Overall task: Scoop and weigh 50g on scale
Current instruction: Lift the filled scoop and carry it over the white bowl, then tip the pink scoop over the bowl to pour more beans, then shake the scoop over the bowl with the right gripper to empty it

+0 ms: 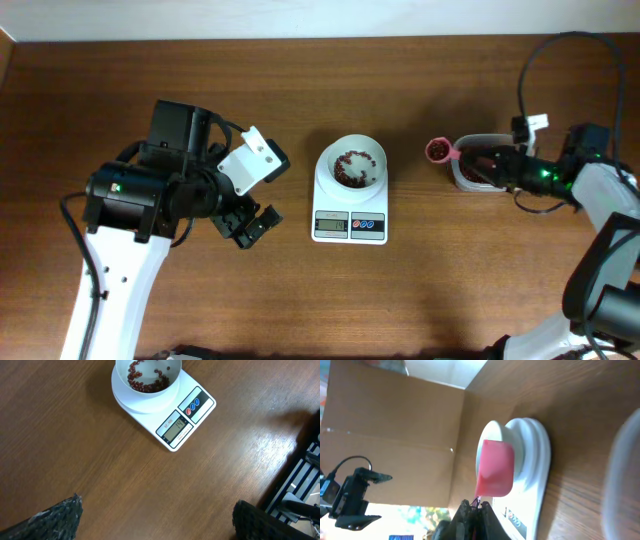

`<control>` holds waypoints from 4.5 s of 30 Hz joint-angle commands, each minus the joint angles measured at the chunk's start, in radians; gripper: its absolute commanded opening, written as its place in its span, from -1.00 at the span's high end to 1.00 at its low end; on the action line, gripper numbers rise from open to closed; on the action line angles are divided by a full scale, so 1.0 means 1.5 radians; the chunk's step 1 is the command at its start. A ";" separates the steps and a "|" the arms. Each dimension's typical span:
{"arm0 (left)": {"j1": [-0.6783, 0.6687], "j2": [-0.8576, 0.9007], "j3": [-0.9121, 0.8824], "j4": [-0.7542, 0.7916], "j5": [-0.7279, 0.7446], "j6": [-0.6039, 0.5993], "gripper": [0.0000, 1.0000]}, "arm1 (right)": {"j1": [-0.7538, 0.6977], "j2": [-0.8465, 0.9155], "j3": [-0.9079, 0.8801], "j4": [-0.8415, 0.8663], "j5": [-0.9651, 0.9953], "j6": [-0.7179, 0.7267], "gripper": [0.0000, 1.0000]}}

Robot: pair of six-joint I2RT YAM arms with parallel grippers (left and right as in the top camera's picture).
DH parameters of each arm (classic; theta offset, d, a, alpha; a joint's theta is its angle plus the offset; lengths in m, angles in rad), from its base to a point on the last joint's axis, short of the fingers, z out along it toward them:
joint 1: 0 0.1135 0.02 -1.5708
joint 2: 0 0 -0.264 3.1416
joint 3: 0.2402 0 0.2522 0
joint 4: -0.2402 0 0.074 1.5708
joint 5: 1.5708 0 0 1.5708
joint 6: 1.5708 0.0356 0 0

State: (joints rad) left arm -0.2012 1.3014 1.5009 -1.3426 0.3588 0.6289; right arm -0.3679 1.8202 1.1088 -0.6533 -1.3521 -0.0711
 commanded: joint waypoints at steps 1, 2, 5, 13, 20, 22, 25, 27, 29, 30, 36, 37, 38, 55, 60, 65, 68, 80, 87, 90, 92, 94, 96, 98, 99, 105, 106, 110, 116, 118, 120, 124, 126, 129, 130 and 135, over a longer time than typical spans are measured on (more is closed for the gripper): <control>0.004 -0.008 0.014 0.001 -0.003 0.010 -0.98 | 0.035 -0.019 -0.003 0.001 -0.022 0.006 0.92; 0.004 -0.008 0.014 0.001 -0.003 0.010 -0.98 | 0.046 -0.019 -0.003 0.002 -0.022 0.008 0.92; 0.004 -0.008 0.014 0.001 -0.003 0.010 -0.98 | 0.067 -0.019 -0.003 0.018 -0.022 0.034 0.92; 0.004 -0.008 0.014 0.001 -0.003 0.010 -0.98 | 0.140 -0.019 -0.003 0.030 -0.021 0.046 0.92; 0.004 -0.008 0.014 0.001 -0.003 0.010 -0.98 | 0.191 -0.019 -0.003 0.104 -0.021 0.126 0.92; 0.004 -0.008 0.014 0.001 -0.003 0.010 -0.99 | 0.202 -0.019 -0.003 0.128 -0.016 0.146 0.92; 0.004 -0.008 0.014 0.001 -0.003 0.010 -0.99 | 0.217 -0.019 -0.003 0.163 -0.016 0.164 0.92; 0.004 -0.008 0.014 0.001 -0.003 0.010 -0.98 | 0.220 -0.019 -0.003 0.164 0.004 0.169 0.92; 0.004 -0.008 0.014 0.001 -0.003 0.010 -0.98 | 0.223 -0.019 -0.003 0.169 0.041 0.175 0.92; 0.004 -0.008 0.014 0.001 -0.003 0.010 -0.98 | 0.225 -0.019 -0.003 0.181 0.067 0.175 0.92; 0.004 -0.008 0.014 0.001 -0.003 0.010 -0.98 | 0.248 -0.019 -0.003 0.305 0.125 0.134 0.92; 0.004 -0.008 0.014 0.001 -0.003 0.010 -0.98 | 0.252 -0.019 -0.003 0.307 0.125 0.109 0.92; 0.004 -0.008 0.014 0.001 -0.003 0.010 -0.98 | 0.255 -0.019 -0.003 0.306 0.124 0.092 0.92; 0.004 -0.008 0.014 0.001 -0.003 0.010 -0.98 | 0.271 -0.019 -0.003 0.301 0.142 -0.012 0.92; 0.004 -0.008 0.014 0.001 -0.003 0.010 -0.98 | 0.271 -0.019 -0.003 0.305 0.091 -0.014 0.92; 0.004 -0.008 0.014 0.001 -0.003 0.010 -0.98 | 0.271 -0.019 -0.003 0.298 0.183 0.034 0.92; 0.004 -0.008 0.014 0.001 -0.003 0.010 -0.98 | 0.271 -0.019 -0.003 0.306 0.180 -0.001 0.92; 0.004 -0.008 0.014 0.001 -0.003 0.010 -0.98 | 0.271 -0.019 -0.003 0.314 0.163 0.031 0.92; 0.004 -0.008 0.014 0.001 -0.003 0.010 -0.98 | 0.272 -0.019 -0.002 0.334 0.067 -0.030 0.92; 0.004 -0.008 0.014 0.001 -0.003 0.010 -0.99 | 0.271 -0.030 -0.002 0.344 0.071 -0.030 0.92; 0.004 -0.008 0.014 0.001 -0.003 0.010 -0.98 | 0.272 -0.041 -0.002 0.344 0.083 -0.033 0.92; 0.004 -0.008 0.014 0.001 -0.003 0.010 -0.99 | 0.271 -0.052 -0.002 0.342 0.120 -0.034 0.92; 0.004 -0.008 0.014 0.001 -0.003 0.010 -0.98 | 0.271 -0.065 -0.002 0.340 0.141 -0.054 0.92; 0.004 -0.008 0.014 0.001 -0.003 0.010 -0.98 | 0.272 -0.079 -0.002 0.339 0.143 -0.065 0.92; 0.004 -0.008 0.014 0.001 -0.003 0.010 -0.98 | 0.272 -0.087 -0.002 0.334 0.156 -0.066 0.92; 0.004 -0.008 0.014 0.001 -0.003 0.010 -0.98 | 0.272 -0.115 -0.002 0.225 0.214 -0.152 0.92; 0.004 -0.008 0.014 0.001 -0.003 0.010 -0.98 | 0.276 -0.122 -0.002 0.210 0.227 -0.163 0.92; 0.004 -0.008 0.014 0.001 -0.003 0.010 -0.99 | 0.316 -0.137 -0.002 0.178 0.339 -0.200 0.92; 0.004 -0.008 0.014 0.001 -0.003 0.010 -0.98 | 0.400 -0.155 -0.002 0.175 0.534 -0.215 0.92; 0.004 -0.008 0.014 0.001 -0.003 0.010 -0.98 | 0.416 -0.173 -0.002 0.176 0.584 -0.215 0.92; 0.004 -0.008 0.014 0.001 -0.003 0.010 -0.98 | 0.430 -0.202 -0.002 0.176 0.643 -0.215 0.92; 0.004 -0.008 0.014 0.001 -0.003 0.010 -0.98 | 0.439 -0.236 -0.002 0.174 0.663 -0.214 0.92; 0.004 -0.008 0.014 0.001 -0.003 0.010 -0.99 | 0.443 -0.235 -0.003 0.154 0.663 -0.214 0.92; 0.004 -0.008 0.014 0.001 -0.003 0.010 -0.98 | 0.443 -0.235 -0.003 0.121 0.663 -0.214 0.92; 0.004 -0.008 0.014 0.001 -0.003 0.010 -0.98 | 0.443 -0.235 -0.003 0.115 0.663 -0.210 0.92; 0.004 -0.008 0.014 0.001 -0.003 0.010 -0.98 | 0.443 -0.235 -0.003 0.121 0.650 -0.149 0.92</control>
State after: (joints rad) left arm -0.2012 1.3014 1.5009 -1.3426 0.3588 0.6289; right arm 0.2855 1.4738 1.1065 -0.4759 -0.3672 -0.3431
